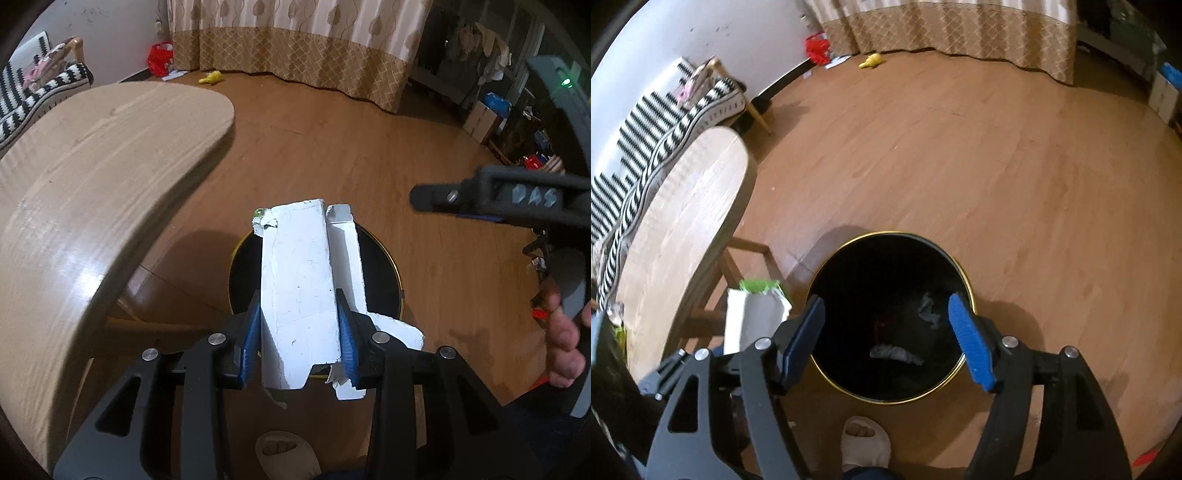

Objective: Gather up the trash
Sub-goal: 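Carry both items over the bin and open both tools to release them, then move both tools back over the remaining trash on the table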

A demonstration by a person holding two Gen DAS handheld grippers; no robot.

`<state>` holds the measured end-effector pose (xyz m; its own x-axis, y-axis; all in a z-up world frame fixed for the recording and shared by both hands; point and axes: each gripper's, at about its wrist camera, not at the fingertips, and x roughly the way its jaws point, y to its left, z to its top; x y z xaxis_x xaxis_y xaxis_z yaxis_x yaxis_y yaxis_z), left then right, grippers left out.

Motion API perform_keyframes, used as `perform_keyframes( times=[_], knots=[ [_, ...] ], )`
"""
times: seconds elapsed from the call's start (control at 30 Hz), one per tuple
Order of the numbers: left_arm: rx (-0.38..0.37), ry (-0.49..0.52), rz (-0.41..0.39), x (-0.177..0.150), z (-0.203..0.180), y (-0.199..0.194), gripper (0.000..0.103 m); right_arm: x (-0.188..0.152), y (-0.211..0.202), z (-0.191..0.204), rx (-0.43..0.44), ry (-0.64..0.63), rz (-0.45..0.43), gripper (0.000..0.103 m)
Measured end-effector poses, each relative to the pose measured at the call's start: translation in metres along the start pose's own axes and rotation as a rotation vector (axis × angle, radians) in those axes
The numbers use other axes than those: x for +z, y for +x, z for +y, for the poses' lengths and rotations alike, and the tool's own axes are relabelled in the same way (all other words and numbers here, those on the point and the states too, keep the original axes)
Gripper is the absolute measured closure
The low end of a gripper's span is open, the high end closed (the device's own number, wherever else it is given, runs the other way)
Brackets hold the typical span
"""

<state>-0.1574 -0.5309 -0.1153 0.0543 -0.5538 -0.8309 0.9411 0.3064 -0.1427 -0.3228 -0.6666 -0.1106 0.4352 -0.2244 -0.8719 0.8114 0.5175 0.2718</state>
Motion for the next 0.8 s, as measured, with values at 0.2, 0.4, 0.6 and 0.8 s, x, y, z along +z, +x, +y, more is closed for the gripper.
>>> perform_keyframes(
  times=[0.2, 0.4, 0.6, 0.8],
  knots=[
    [-0.016, 0.023, 0.01, 0.002, -0.003, 0.016, 0.061, 0.001, -0.008, -0.008, -0.009, 0.031, -0.029, 0.029],
    [-0.014, 0.011, -0.027, 0.008, -0.002, 0.02, 0.029, 0.002, -0.014, -0.01, -0.025, 0.047, -0.067, 0.026],
    [-0.019, -0.023, -0.066, 0.006, 0.007, -0.004, 0.014, 0.002, -0.015, -0.005, -0.013, 0.04, -0.067, 0.026],
    [0.004, -0.061, -0.123, -0.006, 0.034, -0.06, 0.007, 0.004, -0.026, 0.029, 0.024, -0.023, -0.1, 0.022]
  ],
)
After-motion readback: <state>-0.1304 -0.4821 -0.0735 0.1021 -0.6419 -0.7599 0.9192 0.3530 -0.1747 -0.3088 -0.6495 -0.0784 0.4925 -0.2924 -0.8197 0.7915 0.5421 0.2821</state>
